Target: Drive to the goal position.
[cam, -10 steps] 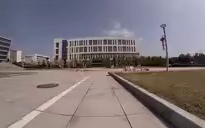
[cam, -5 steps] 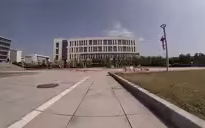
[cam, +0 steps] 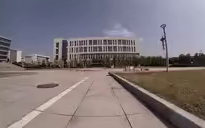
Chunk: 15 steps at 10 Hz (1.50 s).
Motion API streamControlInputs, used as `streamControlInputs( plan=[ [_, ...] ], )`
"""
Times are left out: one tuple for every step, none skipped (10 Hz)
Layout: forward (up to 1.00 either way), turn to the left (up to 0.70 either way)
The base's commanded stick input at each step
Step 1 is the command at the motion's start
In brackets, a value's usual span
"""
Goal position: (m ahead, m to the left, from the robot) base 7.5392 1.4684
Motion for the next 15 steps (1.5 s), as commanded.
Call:
streamControlInputs(
  plan=[
    [0.04,0.00],
    [0.04,0.00],
    [0.04,0.00],
    [0.04,0.00],
    [0.04,0.00],
    [0.04,0.00],
    [0.04,0.00],
    [0.04,0.00],
    [0.04,0.00],
    [0.04,0.00],
    [0.04,0.00],
    [0.04,0.00],
    [0.04,0.00],
    [0.04,0.00],
    [0.04,0.00]
  ],
)
